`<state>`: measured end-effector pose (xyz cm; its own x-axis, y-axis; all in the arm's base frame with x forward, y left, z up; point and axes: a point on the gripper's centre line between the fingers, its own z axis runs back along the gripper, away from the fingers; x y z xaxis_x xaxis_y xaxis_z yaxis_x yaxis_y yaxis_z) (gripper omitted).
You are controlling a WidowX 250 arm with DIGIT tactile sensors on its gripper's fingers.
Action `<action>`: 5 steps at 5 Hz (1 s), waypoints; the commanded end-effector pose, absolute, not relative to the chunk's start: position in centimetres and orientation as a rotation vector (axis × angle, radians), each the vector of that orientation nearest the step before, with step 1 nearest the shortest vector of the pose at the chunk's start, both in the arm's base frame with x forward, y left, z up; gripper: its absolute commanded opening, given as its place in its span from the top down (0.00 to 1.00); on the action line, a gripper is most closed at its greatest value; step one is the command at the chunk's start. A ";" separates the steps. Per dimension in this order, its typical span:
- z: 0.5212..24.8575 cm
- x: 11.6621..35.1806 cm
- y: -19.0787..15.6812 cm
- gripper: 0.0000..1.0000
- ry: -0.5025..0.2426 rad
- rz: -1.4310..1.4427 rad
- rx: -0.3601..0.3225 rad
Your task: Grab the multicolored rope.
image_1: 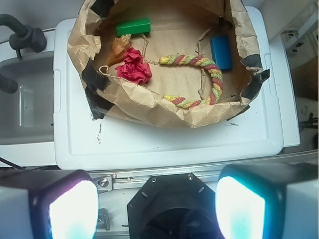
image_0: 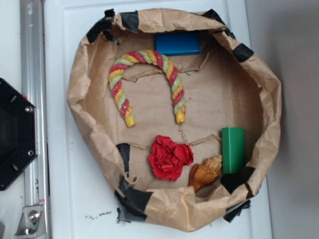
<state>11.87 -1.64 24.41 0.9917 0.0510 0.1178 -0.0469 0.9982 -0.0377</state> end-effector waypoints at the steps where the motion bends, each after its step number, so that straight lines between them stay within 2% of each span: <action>1: 24.4 11.9 -1.6 0.00 -0.119 0.049 -0.035; 2: 24.0 16.9 1.4 0.00 -0.172 -0.205 0.052; 3: 22.9 22.5 2.5 0.00 -0.198 -0.461 0.125; 4: 20.4 27.4 2.5 0.00 -0.230 -0.712 0.143; 5: 16.9 28.1 0.9 0.00 -0.222 -0.962 0.104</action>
<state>27.85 2.10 15.75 0.5538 -0.8237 0.1218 0.8096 0.5668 0.1522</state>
